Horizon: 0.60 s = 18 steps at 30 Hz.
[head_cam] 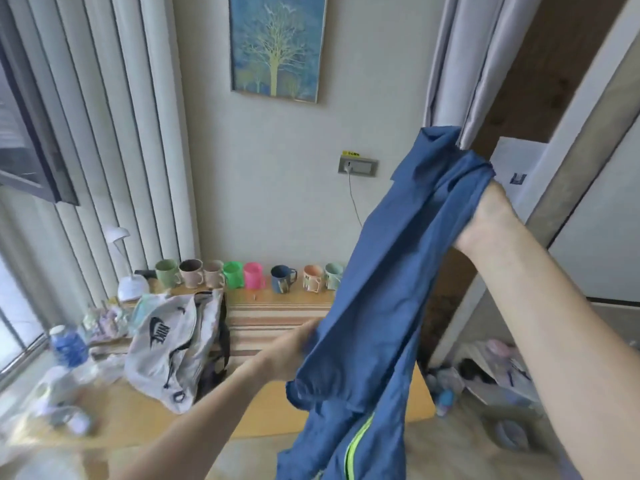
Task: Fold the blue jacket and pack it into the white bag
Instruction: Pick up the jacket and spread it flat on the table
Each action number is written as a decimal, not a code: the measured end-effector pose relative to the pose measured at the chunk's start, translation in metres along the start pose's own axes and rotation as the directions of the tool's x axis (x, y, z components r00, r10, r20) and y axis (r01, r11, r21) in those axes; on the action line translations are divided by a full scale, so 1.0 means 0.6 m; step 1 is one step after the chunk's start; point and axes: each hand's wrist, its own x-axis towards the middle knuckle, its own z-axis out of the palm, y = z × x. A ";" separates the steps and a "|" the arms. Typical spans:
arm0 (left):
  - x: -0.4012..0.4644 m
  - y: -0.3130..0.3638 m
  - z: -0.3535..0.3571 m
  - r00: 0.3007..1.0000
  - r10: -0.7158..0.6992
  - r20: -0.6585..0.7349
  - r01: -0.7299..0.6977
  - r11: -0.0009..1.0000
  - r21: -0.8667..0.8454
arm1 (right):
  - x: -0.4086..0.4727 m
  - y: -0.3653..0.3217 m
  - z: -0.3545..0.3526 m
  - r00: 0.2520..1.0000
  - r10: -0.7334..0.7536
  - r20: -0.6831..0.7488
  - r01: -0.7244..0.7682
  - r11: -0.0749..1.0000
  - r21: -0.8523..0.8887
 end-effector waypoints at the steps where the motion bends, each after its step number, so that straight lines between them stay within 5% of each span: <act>1: 0.015 -0.004 0.007 0.995 -0.020 -0.097 0.015 0.998 -0.060 | 0.017 -0.002 -0.004 0.984 -0.046 -0.173 0.047 0.999 0.002; 2: 0.023 -0.003 0.003 0.982 -0.067 -0.177 0.042 0.989 -0.143 | 0.026 -0.003 -0.007 0.991 0.089 -0.104 -0.064 0.973 0.222; 3: 0.040 -0.007 -0.006 0.965 -0.125 -0.232 0.049 0.951 -0.305 | 0.036 0.017 -0.006 0.988 0.148 0.048 -0.148 0.798 0.584; 4: 0.050 -0.011 -0.027 0.945 -0.172 -0.278 0.041 0.906 -0.421 | 0.056 0.040 -0.004 0.978 0.116 0.176 -0.209 0.633 0.746; 5: 0.060 -0.010 -0.050 0.923 -0.192 -0.334 0.010 0.877 -0.480 | 0.071 0.076 0.001 0.979 0.151 0.138 -0.199 0.563 0.802; 6: 0.062 0.001 -0.082 0.900 -0.180 -0.398 -0.031 0.882 -0.470 | 0.074 0.113 -0.004 0.991 0.102 0.091 -0.136 0.705 0.696; 7: 0.071 0.008 -0.112 0.870 -0.155 -0.467 -0.069 0.901 -0.428 | 0.081 0.147 -0.004 0.993 -0.007 0.116 -0.040 0.915 0.401; 9: 0.084 0.042 -0.162 0.836 -0.032 -0.547 -0.139 0.954 -0.268 | 0.089 0.185 0.016 0.927 -0.025 0.374 0.051 0.997 -0.061; 10: 0.091 0.068 -0.180 0.839 0.028 -0.544 -0.155 0.970 -0.189 | 0.085 0.193 0.029 0.856 -0.040 0.515 0.097 0.992 -0.085; 13: 0.132 0.154 -0.200 0.857 0.224 -0.464 -0.255 0.967 -0.004 | 0.048 0.120 0.096 0.724 -0.296 0.623 0.145 0.948 0.282; 15: 0.155 0.207 -0.198 0.842 0.351 -0.411 -0.330 0.936 0.122 | 0.043 0.082 0.178 0.786 -0.358 0.504 0.134 0.895 0.426; 18: 0.174 0.237 -0.215 0.814 0.411 -0.410 -0.328 0.908 0.260 | 0.081 0.077 0.272 0.906 -0.199 0.373 -0.098 0.760 0.643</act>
